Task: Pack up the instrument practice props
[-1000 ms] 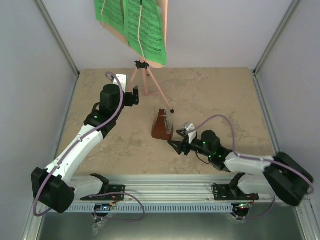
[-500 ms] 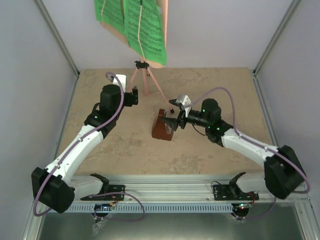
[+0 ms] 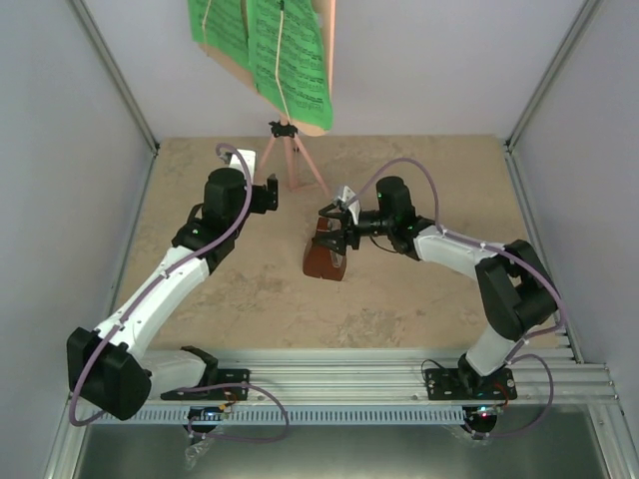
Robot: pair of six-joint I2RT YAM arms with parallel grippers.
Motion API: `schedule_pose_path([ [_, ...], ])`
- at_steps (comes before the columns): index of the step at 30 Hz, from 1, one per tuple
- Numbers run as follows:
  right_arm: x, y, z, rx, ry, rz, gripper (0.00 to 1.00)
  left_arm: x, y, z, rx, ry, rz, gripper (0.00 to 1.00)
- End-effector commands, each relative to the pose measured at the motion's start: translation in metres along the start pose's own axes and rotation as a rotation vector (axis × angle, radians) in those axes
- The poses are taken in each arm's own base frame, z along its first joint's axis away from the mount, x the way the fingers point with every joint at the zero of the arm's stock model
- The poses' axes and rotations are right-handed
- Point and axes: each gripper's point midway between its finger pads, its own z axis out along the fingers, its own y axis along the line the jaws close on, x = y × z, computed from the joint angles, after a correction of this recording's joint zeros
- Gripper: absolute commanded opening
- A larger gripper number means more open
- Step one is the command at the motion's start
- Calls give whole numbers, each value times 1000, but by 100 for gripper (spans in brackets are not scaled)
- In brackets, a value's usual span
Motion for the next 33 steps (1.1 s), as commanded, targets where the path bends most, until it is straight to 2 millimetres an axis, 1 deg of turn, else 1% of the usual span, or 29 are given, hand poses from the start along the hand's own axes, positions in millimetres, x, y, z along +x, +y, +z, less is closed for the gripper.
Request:
schedule_pose_path([
  [1,7,11,7,-101,13,28,86,0,1,3,-4,-1,13,99],
  [4,17,6,7,-64,33,35,79,0,0,3,-2,0,14,99],
  [8,26,0,0,28,44,31,59,0,0,4,0,1,14,99],
  [11,26,0,-11,98,24,30,53,0,0,4,-1,2,15,99],
  [15,30,-3,-33,234,14,57,52,2,2,4,-13,3,24,99],
  [17,37,-11,-48,348,25,86,52,2,2,4,-17,2,25,99],
  [19,44,-25,-70,515,38,122,52,2,3,4,-19,2,25,99],
  [22,65,-45,-106,765,60,164,54,2,1,4,-10,2,21,99],
  [25,79,-64,-135,959,93,207,55,2,-2,4,11,1,13,99],
  [27,86,-75,-150,1052,99,241,55,5,-3,7,9,9,19,99],
  [30,100,-92,-168,1161,102,303,55,11,2,14,-11,28,25,99],
  [33,107,-108,-180,1264,94,355,55,16,7,19,-33,44,32,99],
])
